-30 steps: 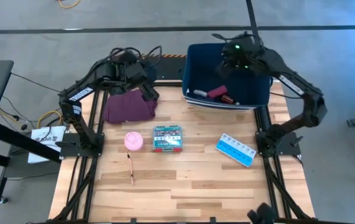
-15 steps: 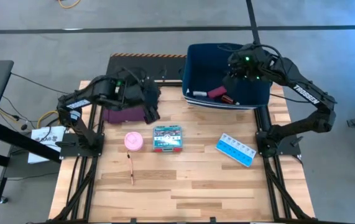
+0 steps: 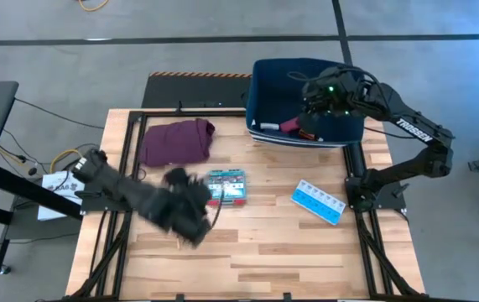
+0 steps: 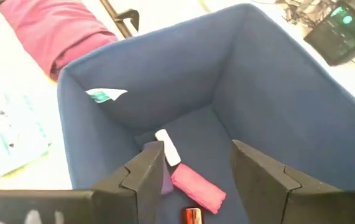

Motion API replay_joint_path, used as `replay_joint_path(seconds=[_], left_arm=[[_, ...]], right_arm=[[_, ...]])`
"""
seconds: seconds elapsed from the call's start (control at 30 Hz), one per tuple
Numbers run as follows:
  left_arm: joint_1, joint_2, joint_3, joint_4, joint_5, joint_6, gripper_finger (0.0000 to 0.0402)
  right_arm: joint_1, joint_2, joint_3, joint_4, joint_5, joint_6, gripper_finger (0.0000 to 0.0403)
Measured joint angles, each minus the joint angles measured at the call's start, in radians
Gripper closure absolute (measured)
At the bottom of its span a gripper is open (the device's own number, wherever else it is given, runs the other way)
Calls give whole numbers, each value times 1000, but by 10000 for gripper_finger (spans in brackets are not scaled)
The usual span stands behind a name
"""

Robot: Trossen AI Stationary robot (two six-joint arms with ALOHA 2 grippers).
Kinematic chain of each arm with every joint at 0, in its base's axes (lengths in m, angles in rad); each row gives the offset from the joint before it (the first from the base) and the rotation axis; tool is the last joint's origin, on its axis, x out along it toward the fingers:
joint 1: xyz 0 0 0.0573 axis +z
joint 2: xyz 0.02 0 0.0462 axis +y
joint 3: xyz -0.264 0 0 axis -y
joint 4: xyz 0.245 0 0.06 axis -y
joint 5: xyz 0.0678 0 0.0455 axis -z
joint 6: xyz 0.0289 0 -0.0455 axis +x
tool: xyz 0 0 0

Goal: Pick & place medical supplies in basket/bin
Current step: Put the pink pill dispenser into the blue bin

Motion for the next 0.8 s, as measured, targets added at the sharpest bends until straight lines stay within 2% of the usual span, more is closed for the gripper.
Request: replay_joint_path(seconds=[0.17,0.3,0.4,0.57,0.8], left_arm=[[-147,0,-214,-1,7,-439,191],[-184,0,-366,1,69,-636,191],[-198,0,-495,18,127,-743,191],[-233,0,-704,163,189,-898,191],[-236,0,-909,302,185,-1065,191]], right_arm=[[25,1,0,0,0,6,230],[50,1,0,0,0,35,232],[72,1,0,0,0,41,234],[97,1,0,1,0,34,234],[109,1,0,1,0,34,238]])
